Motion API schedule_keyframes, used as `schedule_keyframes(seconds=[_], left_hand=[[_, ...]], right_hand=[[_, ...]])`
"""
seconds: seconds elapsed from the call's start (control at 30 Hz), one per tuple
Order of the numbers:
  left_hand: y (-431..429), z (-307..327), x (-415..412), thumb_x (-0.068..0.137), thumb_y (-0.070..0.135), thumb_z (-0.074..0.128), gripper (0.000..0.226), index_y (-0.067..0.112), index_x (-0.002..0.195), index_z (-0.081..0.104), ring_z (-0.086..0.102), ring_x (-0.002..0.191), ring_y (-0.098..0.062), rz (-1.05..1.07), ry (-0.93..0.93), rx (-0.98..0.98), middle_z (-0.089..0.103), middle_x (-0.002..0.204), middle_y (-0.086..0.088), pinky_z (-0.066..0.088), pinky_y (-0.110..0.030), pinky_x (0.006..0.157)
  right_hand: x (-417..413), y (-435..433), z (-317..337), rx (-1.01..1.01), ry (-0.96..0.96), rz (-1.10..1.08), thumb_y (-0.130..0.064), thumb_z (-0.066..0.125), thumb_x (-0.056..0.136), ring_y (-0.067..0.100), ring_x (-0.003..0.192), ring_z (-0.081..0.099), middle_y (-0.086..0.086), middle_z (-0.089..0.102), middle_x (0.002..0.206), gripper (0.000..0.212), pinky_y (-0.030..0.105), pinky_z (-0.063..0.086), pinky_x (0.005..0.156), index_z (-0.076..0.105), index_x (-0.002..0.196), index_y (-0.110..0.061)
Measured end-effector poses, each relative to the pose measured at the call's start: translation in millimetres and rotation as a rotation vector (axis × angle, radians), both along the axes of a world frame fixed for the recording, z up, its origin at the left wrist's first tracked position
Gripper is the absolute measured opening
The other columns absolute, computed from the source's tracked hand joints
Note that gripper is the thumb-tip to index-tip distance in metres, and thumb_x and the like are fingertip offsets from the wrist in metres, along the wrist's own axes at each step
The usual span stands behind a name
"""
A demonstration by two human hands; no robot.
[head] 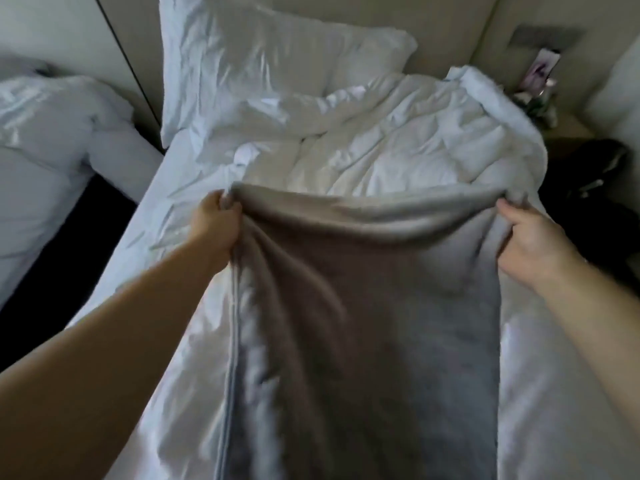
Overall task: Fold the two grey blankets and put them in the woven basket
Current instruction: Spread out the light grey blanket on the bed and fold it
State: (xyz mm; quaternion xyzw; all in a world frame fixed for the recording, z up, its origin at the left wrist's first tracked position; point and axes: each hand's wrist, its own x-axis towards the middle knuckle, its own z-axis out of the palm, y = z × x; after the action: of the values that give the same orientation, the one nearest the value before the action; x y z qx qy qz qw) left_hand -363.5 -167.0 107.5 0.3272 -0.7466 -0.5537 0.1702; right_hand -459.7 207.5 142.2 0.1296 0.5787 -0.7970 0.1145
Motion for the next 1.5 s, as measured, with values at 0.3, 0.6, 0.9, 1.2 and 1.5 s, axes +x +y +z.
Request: schedule_keyframes(seconds=[0.3, 0.6, 0.9, 1.2, 1.5], left_hand=[[-44, -52, -97, 0.083, 0.069, 0.049, 0.084, 0.000, 0.130, 0.050, 0.061, 0.082, -0.030, 0.066, -0.329, -0.006, 0.060, 0.116, -0.025, 0.048, -0.033, 0.068], [-1, -207, 43, 0.076, 0.044, 0.075, 0.049, 0.000, 0.096, 0.069, 0.067, 0.082, -0.032, -0.063, -0.719, 0.363, 0.071, 0.092, -0.019, 0.057, -0.032, 0.070], [-29, -217, -2, 0.081, 0.033, 0.074, 0.032, 0.011, 0.101, 0.062, 0.061, 0.090, -0.026, 0.092, -0.429, 0.151, 0.062, 0.087, -0.005, 0.051, -0.034, 0.079], [-2, -240, 148, 0.067, 0.058, 0.070, 0.070, 0.006, 0.113, 0.066, 0.064, 0.098, -0.034, -0.012, -0.620, 0.730, 0.064, 0.110, -0.019, 0.050, -0.041, 0.092], [62, -219, 298, 0.078, 0.045, 0.071, 0.045, 0.004, 0.098, 0.068, 0.070, 0.060, -0.022, -0.150, -0.849, 0.672, 0.073, 0.079, -0.014, 0.055, -0.027, 0.050]], right_hand=[[-117, -25, -84, 0.504, -0.165, 0.138, -0.064, 0.045, 0.088, 0.020, 0.133, 0.041, -0.001, 0.046, 0.143, 0.065, 0.041, 0.020, 0.112, 0.043, 0.140, -0.025], [20, 18, -273, 0.500, -0.607, 0.251, -0.031, 0.063, 0.089, 0.019, 0.061, 0.071, 0.011, 0.075, 0.080, 0.027, 0.024, 0.054, 0.048, 0.070, 0.089, -0.005], [-39, 1, -249, 0.577, -0.233, 0.154, 0.001, 0.060, 0.088, 0.019, 0.069, 0.062, 0.013, 0.067, 0.087, 0.031, 0.028, 0.056, 0.064, 0.061, 0.118, 0.001], [128, 40, -282, 0.201, -0.749, 0.157, -0.047, 0.048, 0.094, 0.019, 0.067, 0.073, 0.005, 0.076, 0.079, 0.050, 0.033, 0.057, 0.048, 0.080, 0.071, -0.017], [315, 85, -276, 0.310, -0.954, 0.272, -0.039, 0.062, 0.085, 0.032, 0.072, 0.072, 0.020, 0.074, 0.087, 0.037, 0.044, 0.055, 0.076, 0.074, 0.093, -0.004]])
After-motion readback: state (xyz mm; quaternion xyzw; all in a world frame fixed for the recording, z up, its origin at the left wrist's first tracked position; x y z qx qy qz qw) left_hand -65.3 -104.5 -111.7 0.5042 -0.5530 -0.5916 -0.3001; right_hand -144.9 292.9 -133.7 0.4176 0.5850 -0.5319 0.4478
